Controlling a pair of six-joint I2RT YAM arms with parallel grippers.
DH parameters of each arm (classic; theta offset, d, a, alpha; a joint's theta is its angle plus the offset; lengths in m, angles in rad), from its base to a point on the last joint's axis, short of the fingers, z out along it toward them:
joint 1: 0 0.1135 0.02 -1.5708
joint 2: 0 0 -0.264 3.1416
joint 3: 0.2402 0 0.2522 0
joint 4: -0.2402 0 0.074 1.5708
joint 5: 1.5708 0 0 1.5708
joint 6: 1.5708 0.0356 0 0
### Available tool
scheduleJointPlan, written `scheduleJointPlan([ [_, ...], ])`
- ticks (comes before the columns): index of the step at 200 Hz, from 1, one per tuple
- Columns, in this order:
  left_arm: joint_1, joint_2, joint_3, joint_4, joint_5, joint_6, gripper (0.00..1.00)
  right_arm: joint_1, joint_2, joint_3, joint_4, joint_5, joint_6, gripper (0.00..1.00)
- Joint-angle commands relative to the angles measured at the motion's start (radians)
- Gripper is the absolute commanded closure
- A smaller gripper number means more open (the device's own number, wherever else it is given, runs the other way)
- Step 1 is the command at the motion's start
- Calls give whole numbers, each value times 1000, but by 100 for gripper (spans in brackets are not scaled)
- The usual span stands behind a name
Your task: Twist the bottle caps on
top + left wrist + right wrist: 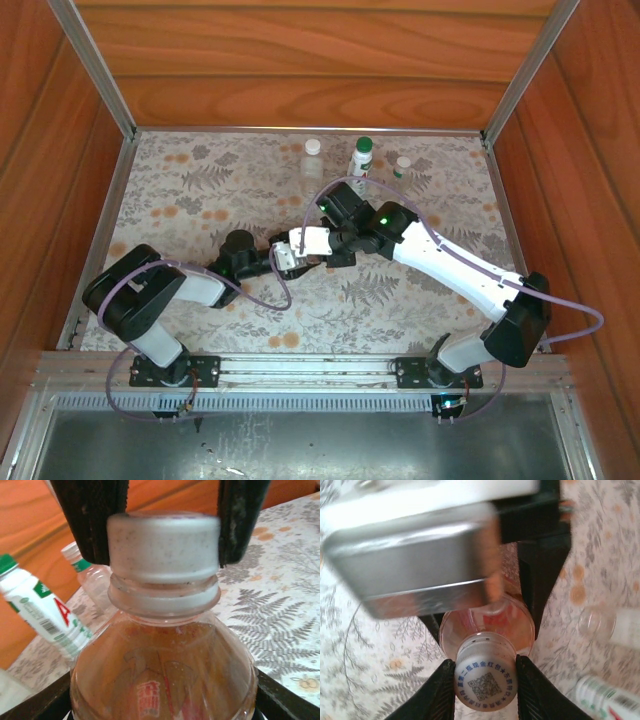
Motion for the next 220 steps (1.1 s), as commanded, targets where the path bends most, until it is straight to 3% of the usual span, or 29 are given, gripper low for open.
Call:
scheduleJointPlan([
  [1,-8,-20,19,-6,-70,6,33,5,18,35,121,131,611,100],
  [19,-8,-16,22,-5,-108,32,34,7,24,43,111,127,1103,100],
  [33,-8,-13,18,-5,-118,61,34,6,29,17,121,42,1406,100],
  [52,-8,-7,10,-5,-121,92,33,6,32,-2,151,-52,1579,100],
  [66,-9,-8,1,-5,-118,99,34,5,24,-5,158,-78,1577,96],
  [78,-9,-15,-6,-6,-109,99,34,4,10,-2,154,-78,1486,83],
  [98,-9,-24,-20,-5,-95,99,33,-3,-28,-2,124,-63,1190,53],
  [117,-9,-33,-35,-5,-72,101,33,-3,-75,-31,91,-69,820,42],
  [144,-10,-44,-52,-6,-42,101,33,-1,-131,-73,80,-19,395,41],
  [173,-10,-55,-60,-5,-19,93,33,18,-157,-115,48,-60,-83,44],
  [196,-8,-55,-63,-5,-12,87,33,33,-144,-114,46,-51,-262,44],
  [220,-9,-55,-65,-5,-7,85,34,40,-113,-103,66,-50,-307,48],
])
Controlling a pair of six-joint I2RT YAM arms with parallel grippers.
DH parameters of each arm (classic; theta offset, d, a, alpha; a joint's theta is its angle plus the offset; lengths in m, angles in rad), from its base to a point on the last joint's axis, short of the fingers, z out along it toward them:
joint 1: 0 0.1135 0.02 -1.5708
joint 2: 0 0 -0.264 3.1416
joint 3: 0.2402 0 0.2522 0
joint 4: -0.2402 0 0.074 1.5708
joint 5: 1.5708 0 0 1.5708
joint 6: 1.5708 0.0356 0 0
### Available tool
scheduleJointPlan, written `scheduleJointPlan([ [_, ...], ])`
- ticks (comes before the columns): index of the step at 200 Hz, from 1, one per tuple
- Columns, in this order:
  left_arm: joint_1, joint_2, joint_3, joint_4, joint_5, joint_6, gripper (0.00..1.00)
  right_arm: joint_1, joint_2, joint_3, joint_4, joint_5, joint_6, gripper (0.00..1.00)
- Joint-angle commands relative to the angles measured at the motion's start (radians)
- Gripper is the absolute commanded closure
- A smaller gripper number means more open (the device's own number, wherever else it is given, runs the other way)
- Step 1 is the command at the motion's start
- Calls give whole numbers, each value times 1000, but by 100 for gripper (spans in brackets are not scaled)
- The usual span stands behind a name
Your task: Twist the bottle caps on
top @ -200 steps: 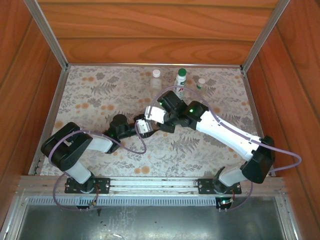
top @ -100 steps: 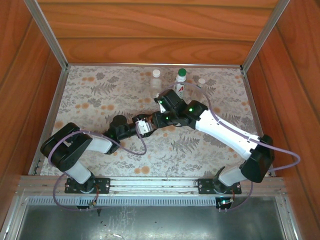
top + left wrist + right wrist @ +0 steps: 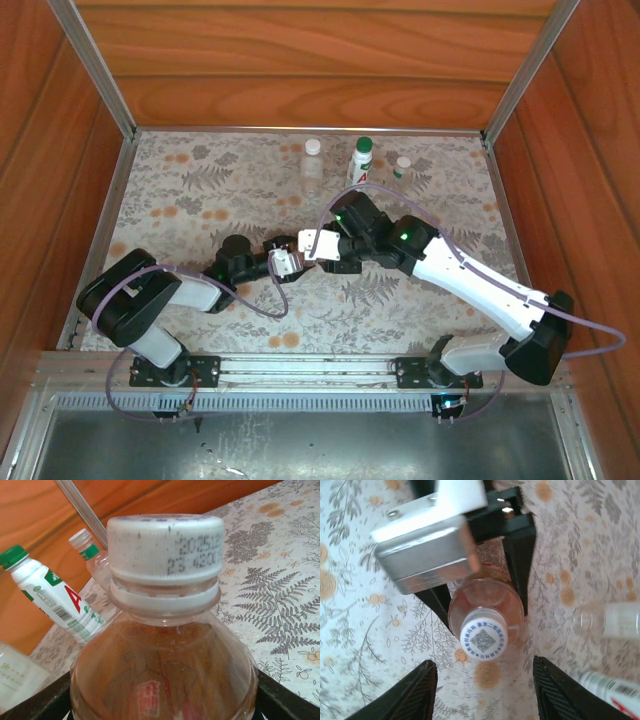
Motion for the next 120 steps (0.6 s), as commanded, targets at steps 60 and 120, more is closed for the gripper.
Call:
scheduleJointPlan([
  [60,-10,-26,-10,6,48,-7,33,15,94,9,13,-6,-245,60],
  [120,-11,-29,-9,6,51,-13,34,15,105,18,26,-6,-213,71],
])
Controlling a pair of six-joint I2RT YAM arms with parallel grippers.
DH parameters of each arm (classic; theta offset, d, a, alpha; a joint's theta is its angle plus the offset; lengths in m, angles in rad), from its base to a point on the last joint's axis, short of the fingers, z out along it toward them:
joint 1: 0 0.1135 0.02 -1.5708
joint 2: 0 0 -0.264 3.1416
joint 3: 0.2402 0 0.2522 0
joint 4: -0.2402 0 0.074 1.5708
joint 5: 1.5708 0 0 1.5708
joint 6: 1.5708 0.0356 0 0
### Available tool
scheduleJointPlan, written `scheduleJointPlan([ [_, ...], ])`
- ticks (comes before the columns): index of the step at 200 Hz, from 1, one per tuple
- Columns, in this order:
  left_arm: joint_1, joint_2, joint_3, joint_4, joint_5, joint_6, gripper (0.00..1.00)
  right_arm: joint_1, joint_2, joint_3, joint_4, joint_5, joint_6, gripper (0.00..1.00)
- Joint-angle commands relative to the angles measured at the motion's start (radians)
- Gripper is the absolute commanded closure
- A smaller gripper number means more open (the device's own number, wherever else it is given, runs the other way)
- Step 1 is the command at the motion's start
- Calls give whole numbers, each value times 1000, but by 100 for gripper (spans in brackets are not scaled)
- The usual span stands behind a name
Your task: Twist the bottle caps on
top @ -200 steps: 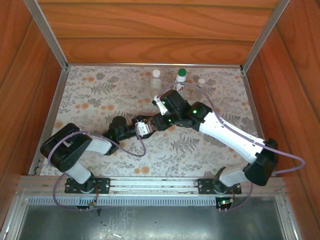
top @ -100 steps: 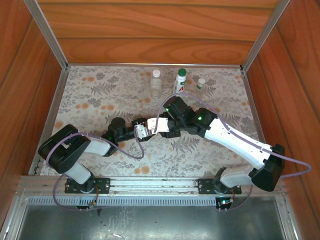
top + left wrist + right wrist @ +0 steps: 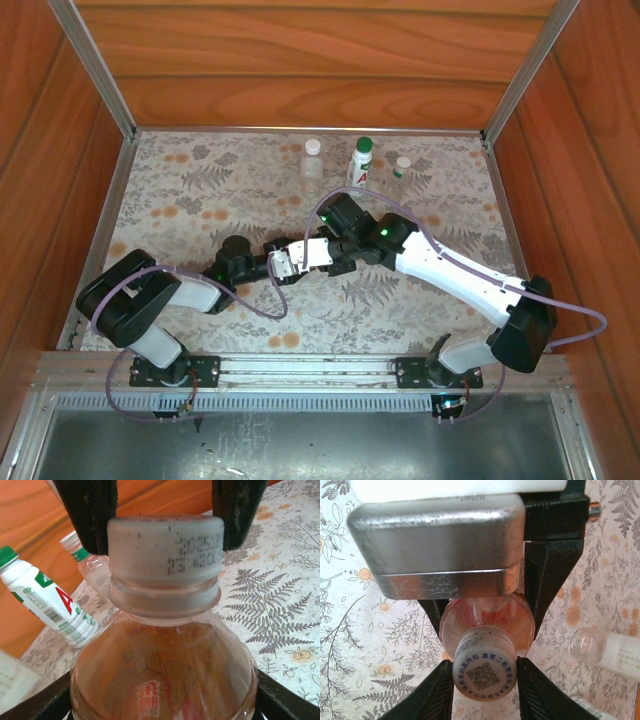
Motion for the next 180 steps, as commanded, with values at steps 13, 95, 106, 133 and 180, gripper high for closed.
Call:
scheduleJointPlan([
  [13,-9,-29,0,12,24,-7,34,9,8,23,2,-6,-8,81],
  [95,-9,-16,12,12,-47,10,34,8,21,92,42,1,1727,100],
  [106,-9,-9,10,12,-56,28,33,9,26,86,48,-30,1757,98],
  [133,-9,-27,-2,12,-53,29,34,7,6,80,37,-35,1476,72],
  [180,-10,-39,-16,12,-39,23,34,8,-113,-13,21,66,710,29],
])
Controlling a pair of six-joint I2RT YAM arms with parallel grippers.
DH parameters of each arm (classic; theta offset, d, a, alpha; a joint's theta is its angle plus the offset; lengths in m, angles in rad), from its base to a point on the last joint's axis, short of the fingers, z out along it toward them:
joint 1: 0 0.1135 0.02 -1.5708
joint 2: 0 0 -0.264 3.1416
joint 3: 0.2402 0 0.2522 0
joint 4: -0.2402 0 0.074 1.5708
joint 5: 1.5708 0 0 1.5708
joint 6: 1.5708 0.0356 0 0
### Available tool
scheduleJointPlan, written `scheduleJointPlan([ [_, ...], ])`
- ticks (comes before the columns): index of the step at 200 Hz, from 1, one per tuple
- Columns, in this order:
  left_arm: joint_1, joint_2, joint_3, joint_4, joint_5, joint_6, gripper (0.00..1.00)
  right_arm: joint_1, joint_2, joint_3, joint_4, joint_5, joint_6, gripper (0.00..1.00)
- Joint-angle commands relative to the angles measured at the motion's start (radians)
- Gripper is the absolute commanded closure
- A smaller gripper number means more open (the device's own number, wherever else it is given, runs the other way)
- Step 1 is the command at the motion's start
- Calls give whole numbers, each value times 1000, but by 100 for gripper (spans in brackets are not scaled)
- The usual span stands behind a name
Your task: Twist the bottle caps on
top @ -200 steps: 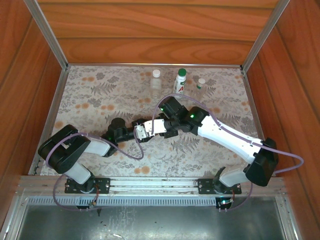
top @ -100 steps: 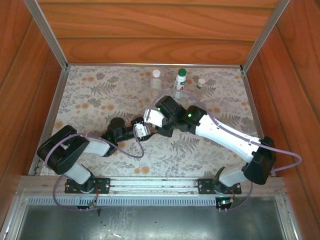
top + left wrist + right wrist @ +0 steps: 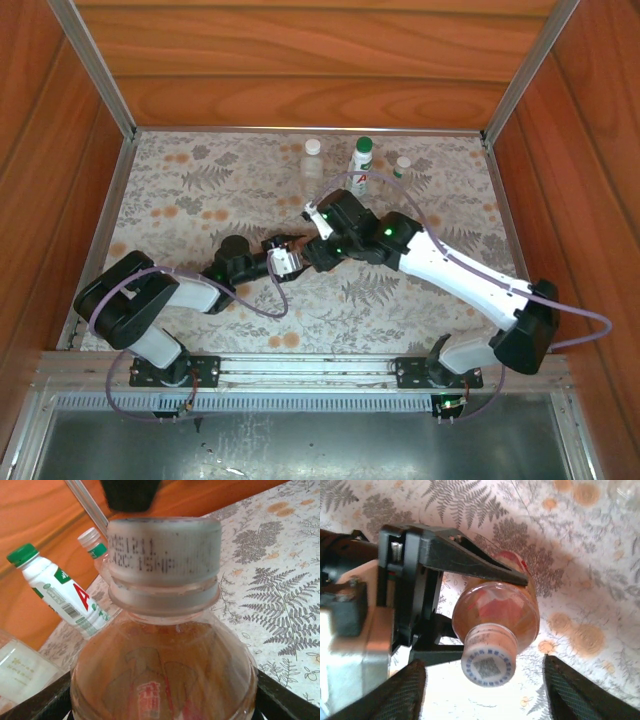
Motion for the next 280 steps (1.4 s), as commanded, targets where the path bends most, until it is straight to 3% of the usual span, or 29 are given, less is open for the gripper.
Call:
scheduleJointPlan([
  [1,-9,-25,-13,5,17,21,33,-3,-77,-44,20,3,-469,29],
  [47,-9,-28,-13,5,45,7,33,9,-103,-60,14,-12,-1064,39],
  [94,-10,-31,-15,4,46,7,33,18,-38,-32,2,-18,-1235,41],
  [152,-9,-31,-20,5,46,8,34,18,16,-35,38,-44,-1227,46],
  [198,-10,-35,-22,5,46,9,33,18,42,-32,53,-49,-1202,62],
  [225,-9,-40,-23,5,46,6,34,18,39,-44,52,-47,-1184,66],
  [246,-9,-40,-23,4,46,6,33,18,33,-47,59,-49,-1153,77],
  [269,-9,-39,-23,5,38,5,34,19,29,-51,138,-45,-916,99],
  [280,-10,-39,-23,5,29,6,33,19,35,-47,195,6,-678,100],
])
